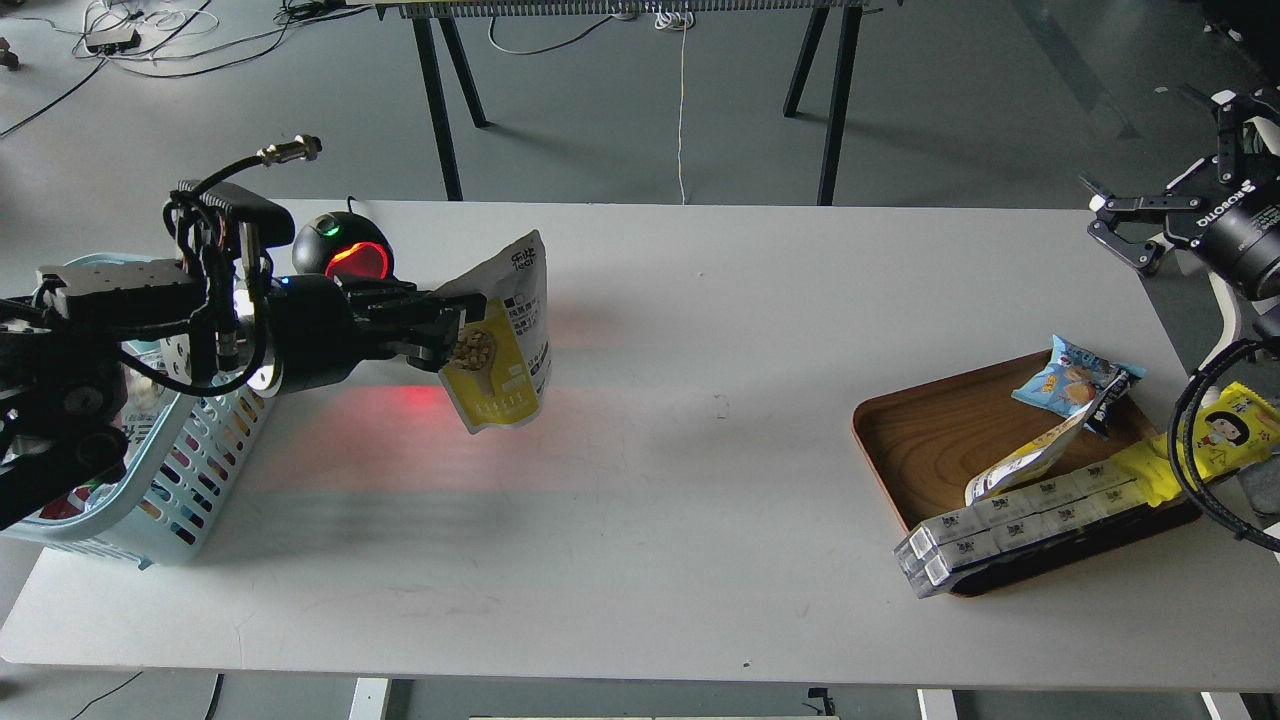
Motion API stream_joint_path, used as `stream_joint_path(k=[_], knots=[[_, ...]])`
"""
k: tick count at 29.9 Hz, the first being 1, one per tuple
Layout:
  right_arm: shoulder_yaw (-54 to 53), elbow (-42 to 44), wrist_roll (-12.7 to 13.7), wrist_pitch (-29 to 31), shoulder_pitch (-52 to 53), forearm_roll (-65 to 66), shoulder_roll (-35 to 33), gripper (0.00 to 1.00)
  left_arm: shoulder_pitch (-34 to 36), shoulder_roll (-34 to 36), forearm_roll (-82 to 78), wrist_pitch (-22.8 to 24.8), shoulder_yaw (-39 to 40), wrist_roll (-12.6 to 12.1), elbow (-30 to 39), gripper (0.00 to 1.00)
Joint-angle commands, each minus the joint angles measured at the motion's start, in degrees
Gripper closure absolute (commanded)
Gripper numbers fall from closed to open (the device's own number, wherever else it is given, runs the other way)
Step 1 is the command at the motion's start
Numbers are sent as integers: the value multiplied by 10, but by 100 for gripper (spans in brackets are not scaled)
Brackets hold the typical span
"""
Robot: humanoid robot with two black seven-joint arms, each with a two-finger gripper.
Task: Scan snack and place in basket
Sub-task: 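Lift the packet and hold it in front of the scanner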
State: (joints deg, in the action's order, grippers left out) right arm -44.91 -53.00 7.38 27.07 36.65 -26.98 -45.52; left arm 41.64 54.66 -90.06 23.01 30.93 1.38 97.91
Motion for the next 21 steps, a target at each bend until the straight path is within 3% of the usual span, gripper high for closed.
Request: stream_joint_path(k=[1,15,21], knots=[[0,0,-1,0,0,0,0,4,0,0,8,1,11,0,0,100],[0,1,-1,1,-1,0,0,4,-3,-9,8,-32,33,10,-11,100],[0,1,0,1,-1,0,0,4,-4,-15,8,-64,29,59,-30,100]])
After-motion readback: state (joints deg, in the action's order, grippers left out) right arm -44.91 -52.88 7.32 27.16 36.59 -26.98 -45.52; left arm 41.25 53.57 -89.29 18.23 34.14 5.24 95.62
